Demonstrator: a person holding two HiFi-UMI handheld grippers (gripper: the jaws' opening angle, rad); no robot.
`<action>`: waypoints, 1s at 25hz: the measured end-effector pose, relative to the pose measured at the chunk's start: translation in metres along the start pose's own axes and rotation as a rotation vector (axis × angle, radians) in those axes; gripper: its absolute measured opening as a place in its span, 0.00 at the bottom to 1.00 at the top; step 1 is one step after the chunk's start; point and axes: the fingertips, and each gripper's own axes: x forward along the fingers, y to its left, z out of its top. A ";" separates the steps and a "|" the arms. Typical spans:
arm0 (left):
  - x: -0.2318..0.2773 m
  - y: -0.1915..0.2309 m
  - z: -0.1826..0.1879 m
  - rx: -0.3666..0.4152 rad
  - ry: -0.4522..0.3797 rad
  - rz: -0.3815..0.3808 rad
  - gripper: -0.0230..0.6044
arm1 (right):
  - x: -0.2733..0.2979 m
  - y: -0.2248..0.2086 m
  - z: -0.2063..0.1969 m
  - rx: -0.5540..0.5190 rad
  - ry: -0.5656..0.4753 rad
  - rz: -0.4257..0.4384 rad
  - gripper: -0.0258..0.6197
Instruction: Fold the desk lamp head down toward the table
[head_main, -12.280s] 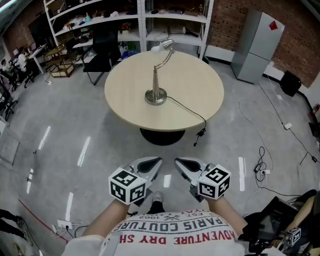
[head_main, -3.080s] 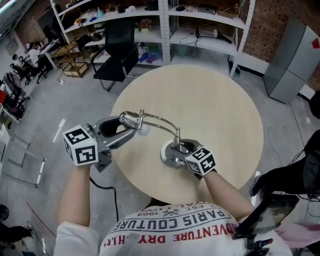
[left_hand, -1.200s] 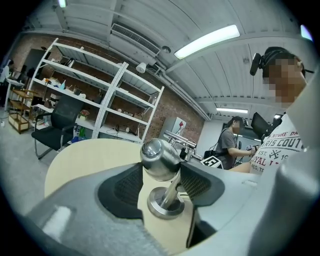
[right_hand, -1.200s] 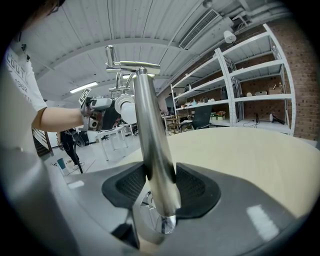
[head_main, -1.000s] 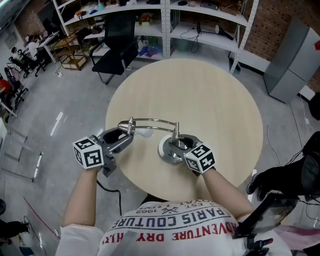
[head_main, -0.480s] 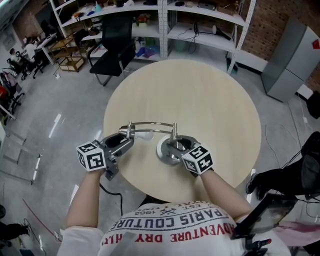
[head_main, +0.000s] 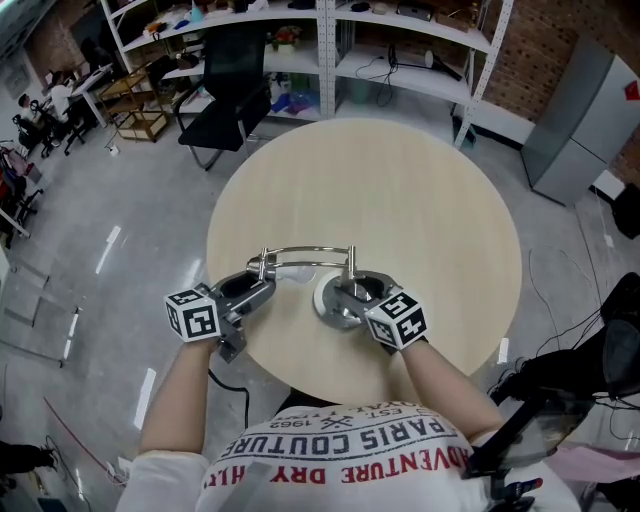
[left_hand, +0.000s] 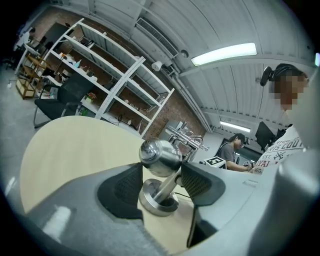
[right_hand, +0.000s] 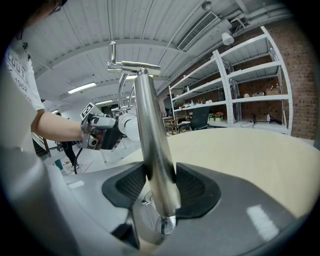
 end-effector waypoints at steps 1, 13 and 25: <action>0.001 0.000 -0.002 -0.007 -0.004 -0.004 0.42 | 0.000 0.000 0.000 0.001 -0.001 0.001 0.33; 0.012 0.005 -0.028 -0.099 -0.050 -0.035 0.42 | -0.002 0.003 -0.003 0.000 -0.009 0.005 0.33; 0.022 0.010 -0.057 -0.186 -0.071 -0.062 0.43 | 0.000 0.010 -0.009 0.001 -0.020 0.005 0.33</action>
